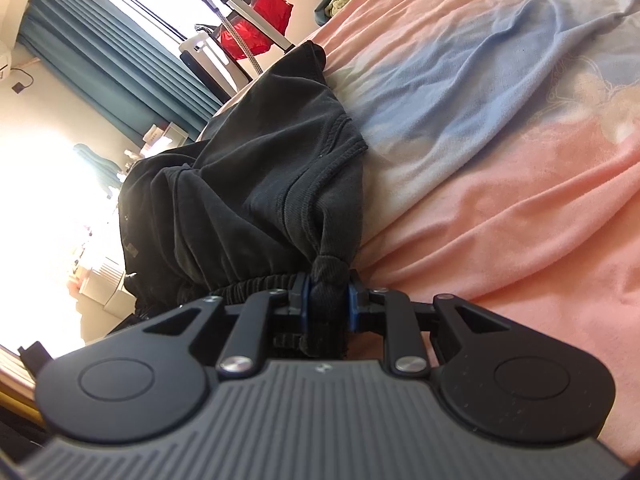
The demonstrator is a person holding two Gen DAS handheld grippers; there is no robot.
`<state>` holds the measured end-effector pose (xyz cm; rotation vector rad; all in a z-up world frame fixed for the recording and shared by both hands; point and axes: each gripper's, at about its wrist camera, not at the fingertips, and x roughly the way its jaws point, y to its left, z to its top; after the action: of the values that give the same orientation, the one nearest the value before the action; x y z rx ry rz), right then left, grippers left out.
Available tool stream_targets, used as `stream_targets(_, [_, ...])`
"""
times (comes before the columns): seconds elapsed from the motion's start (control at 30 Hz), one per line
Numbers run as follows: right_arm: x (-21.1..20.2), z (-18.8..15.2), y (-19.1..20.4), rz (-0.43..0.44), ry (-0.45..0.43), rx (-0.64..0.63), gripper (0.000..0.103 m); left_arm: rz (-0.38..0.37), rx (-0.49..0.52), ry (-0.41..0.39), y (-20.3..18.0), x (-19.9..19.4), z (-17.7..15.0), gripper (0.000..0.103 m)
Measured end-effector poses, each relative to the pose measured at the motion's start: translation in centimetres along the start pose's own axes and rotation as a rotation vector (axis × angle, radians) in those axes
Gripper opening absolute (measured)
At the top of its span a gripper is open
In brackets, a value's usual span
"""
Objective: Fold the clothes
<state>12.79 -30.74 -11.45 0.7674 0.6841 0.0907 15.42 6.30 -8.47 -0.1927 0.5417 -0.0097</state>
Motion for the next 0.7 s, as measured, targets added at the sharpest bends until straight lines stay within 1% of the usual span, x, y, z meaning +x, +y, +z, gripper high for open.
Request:
stream_targets(0.03, [-0.1, -0.1, 0.2, -0.002, -0.004, -0.016, 0.022, -0.016, -0.023, -0.007, 0.1, -0.3, 0.3, 0.025])
stream_targets(0.07, [-0.1, -0.2, 0.5, -0.004, -0.008, -0.032, 0.022, -0.034, -0.049, -0.014, 0.2, -0.7, 0.5, 0.020])
stream_targets(0.2, [-0.8, -0.7, 1.3, 0.003, -0.025, -0.033, 0.022, -0.082, -0.148, -0.056, 0.4, -2.5, 2.3, 0.019])
stream_targets(0.3, [-1.6, -1.6, 2.2, 0.063, -0.028, 0.020, 0.022, -0.091, -0.204, -0.073, 1.6, -3.3, 4.3, 0.017])
stream_targets(0.37, [-1.7, -2.5, 3.5, 0.116, -0.013, 0.043, 0.022, -0.082, -0.232, -0.099, 3.1, -4.2, 6.7, 0.017])
stream_targets(0.43, [-1.4, -3.6, 5.0, 0.187, 0.012, 0.061, 0.022, -0.063, -0.229, -0.130, 4.6, -5.1, 8.8, 0.017])
stream_targets(0.53, [0.4, -6.1, 8.1, 0.296, 0.080, 0.079, 0.022, -0.002, -0.182, -0.149, 7.2, -6.3, 13.1, 0.016])
stream_targets(0.6, [2.2, -7.7, 10.5, 0.357, 0.117, 0.069, 0.022, 0.068, -0.137, -0.152, 9.2, -6.9, 16.2, 0.016])
stream_targets(0.67, [4.5, -9.3, 13.4, 0.433, 0.152, 0.067, 0.022, 0.127, -0.118, -0.148, 11.2, -6.8, 18.4, 0.016])
stream_targets(0.7, [5.8, -10.0, 14.7, 0.465, 0.171, 0.072, 0.022, 0.172, -0.095, -0.147, 12.4, -6.5, 19.5, 0.017])
